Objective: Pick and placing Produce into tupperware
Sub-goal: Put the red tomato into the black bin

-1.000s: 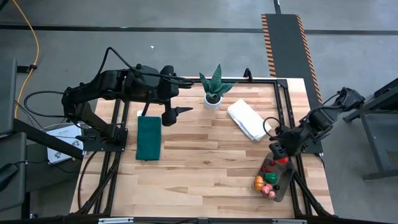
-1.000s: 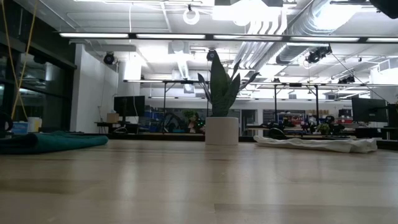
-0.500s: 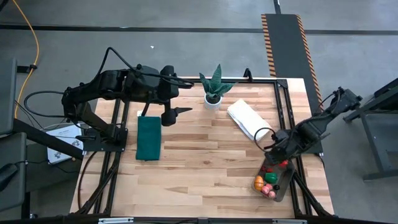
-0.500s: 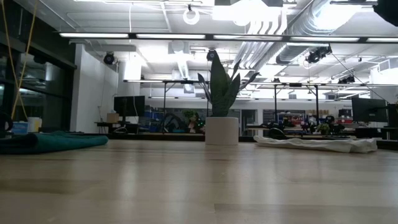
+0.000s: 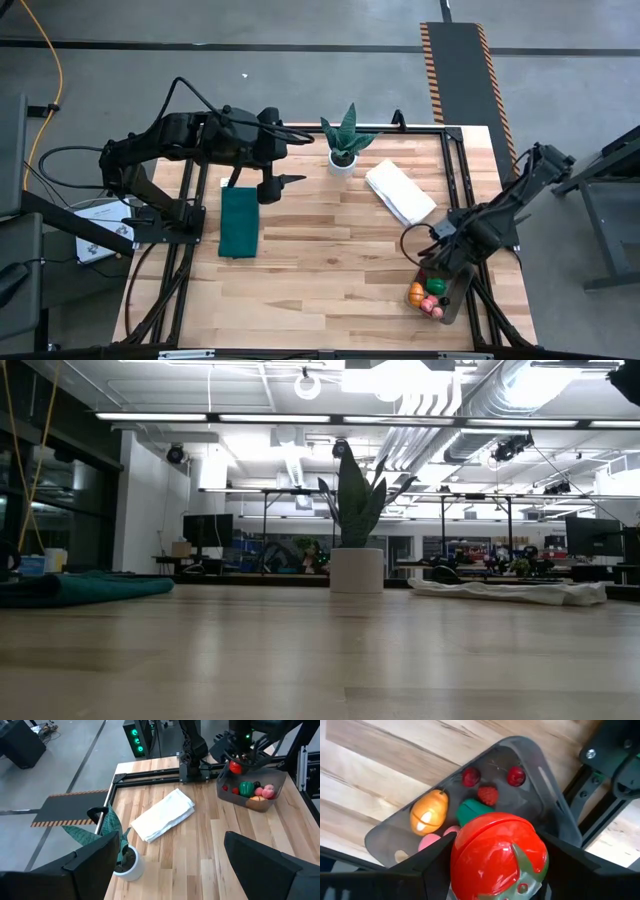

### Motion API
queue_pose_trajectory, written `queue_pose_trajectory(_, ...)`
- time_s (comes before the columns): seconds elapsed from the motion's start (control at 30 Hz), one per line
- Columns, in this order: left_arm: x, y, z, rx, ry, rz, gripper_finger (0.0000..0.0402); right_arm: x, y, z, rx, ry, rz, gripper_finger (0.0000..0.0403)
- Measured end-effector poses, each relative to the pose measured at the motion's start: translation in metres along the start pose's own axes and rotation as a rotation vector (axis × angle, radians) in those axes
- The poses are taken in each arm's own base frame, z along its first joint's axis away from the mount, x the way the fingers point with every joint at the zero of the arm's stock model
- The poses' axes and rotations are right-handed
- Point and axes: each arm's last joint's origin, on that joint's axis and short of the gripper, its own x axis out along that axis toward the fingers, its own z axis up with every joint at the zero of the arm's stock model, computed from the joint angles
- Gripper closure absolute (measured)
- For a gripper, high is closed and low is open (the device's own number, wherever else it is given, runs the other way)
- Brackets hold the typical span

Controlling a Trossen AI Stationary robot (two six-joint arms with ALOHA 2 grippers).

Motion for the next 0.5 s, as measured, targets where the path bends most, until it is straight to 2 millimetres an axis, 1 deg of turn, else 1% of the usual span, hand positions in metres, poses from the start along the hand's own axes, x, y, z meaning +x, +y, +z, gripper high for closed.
queue_pose_trajectory(0.13,0.000,0.000,0.000,0.000,0.000,0.000,0.0053,0.003,0.004,-0.003,-0.003,-0.023,0.006,0.0149)
queue_pose_trajectory(0.5,0.000,0.000,0.000,-0.003,0.000,0.000,0.0053,0.005,0.002,-0.012,0.032,-0.049,0.021,0.0149)
